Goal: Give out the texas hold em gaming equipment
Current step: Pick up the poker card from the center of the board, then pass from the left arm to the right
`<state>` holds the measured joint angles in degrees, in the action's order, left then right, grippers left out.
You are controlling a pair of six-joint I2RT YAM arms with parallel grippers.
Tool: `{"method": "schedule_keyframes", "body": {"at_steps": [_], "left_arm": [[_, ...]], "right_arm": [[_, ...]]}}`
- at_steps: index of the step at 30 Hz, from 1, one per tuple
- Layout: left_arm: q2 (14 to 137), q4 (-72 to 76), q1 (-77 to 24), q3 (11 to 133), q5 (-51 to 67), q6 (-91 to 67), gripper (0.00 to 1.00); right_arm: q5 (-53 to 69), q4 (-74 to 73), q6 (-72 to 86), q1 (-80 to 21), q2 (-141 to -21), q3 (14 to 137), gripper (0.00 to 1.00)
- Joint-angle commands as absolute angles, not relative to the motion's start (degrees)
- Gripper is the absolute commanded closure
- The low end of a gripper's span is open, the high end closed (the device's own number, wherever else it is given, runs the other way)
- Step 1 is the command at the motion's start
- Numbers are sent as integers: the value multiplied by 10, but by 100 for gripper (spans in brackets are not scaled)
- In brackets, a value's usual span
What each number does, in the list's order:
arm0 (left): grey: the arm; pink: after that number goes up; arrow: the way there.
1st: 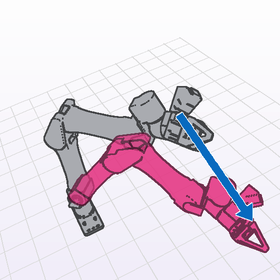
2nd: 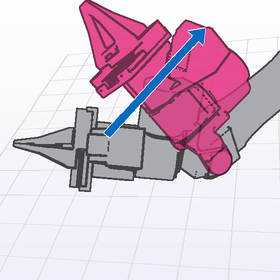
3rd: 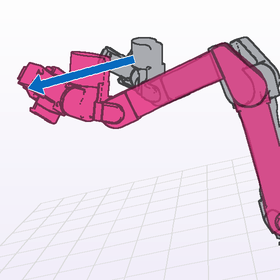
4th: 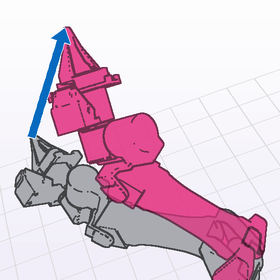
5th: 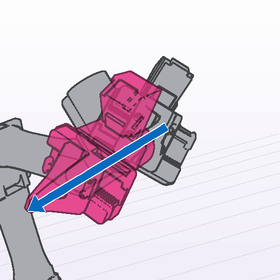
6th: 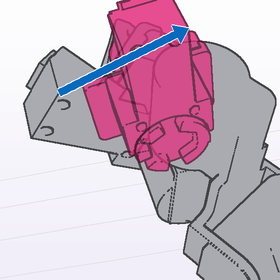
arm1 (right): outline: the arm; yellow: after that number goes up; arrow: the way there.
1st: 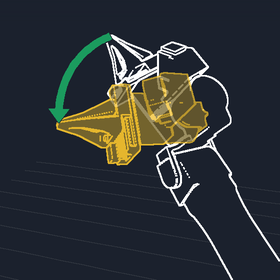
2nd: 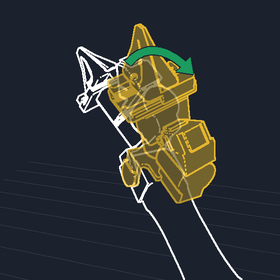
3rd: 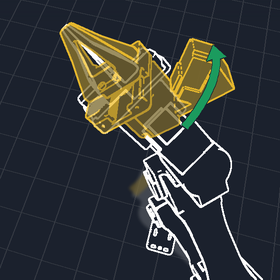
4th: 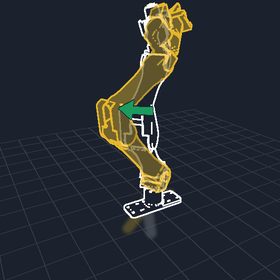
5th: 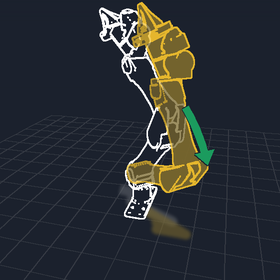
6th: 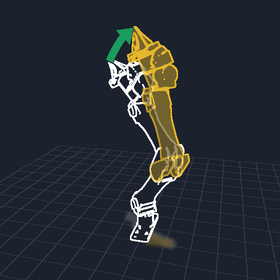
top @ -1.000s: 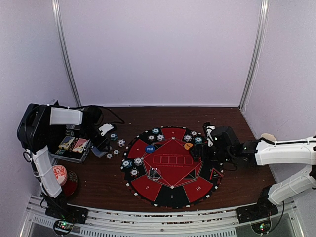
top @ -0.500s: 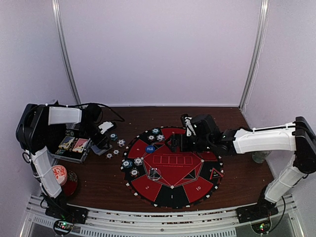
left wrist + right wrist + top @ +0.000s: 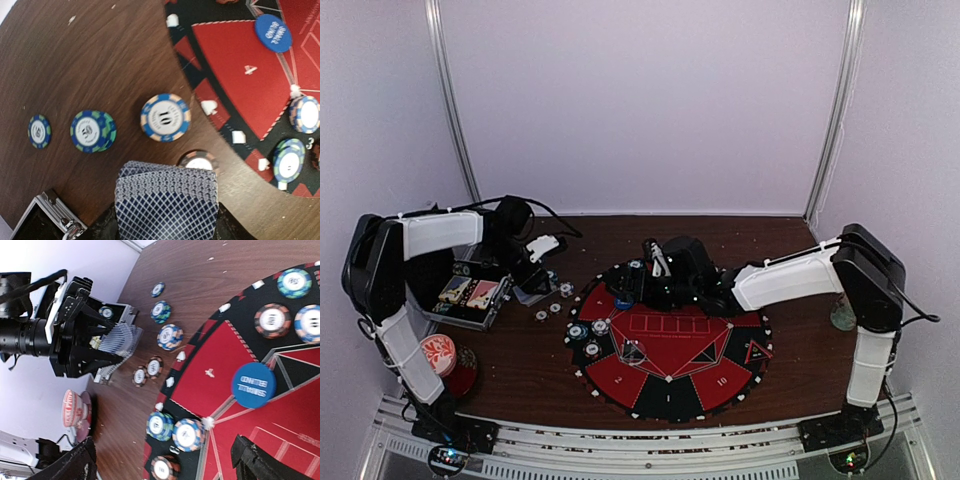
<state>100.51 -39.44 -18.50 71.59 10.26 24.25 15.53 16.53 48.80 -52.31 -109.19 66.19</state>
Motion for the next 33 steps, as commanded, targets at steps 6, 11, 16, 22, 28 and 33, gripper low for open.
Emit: {"method": "schedule_keyframes", "body": {"at_steps": [6, 11, 16, 22, 28, 33], "left_arm": [[938, -405, -237, 686, 166, 259, 42], [912, -405, -264, 662, 203, 261, 42], [892, -405, -282, 650, 219, 262, 42], [874, -402, -300, 636, 227, 259, 42], [868, -398, -305, 628, 222, 258, 42], [869, -396, -310, 626, 222, 258, 42]], "right_arm": [[232, 316, 604, -530, -1199, 733, 9], [253, 367, 642, -532, -1237, 760, 14], [269, 374, 661, -538, -1273, 793, 16], [291, 367, 674, -553, -1305, 827, 18], [290, 355, 671, -561, -1304, 823, 19], [308, 366, 678, -566, -1315, 836, 20]]}}
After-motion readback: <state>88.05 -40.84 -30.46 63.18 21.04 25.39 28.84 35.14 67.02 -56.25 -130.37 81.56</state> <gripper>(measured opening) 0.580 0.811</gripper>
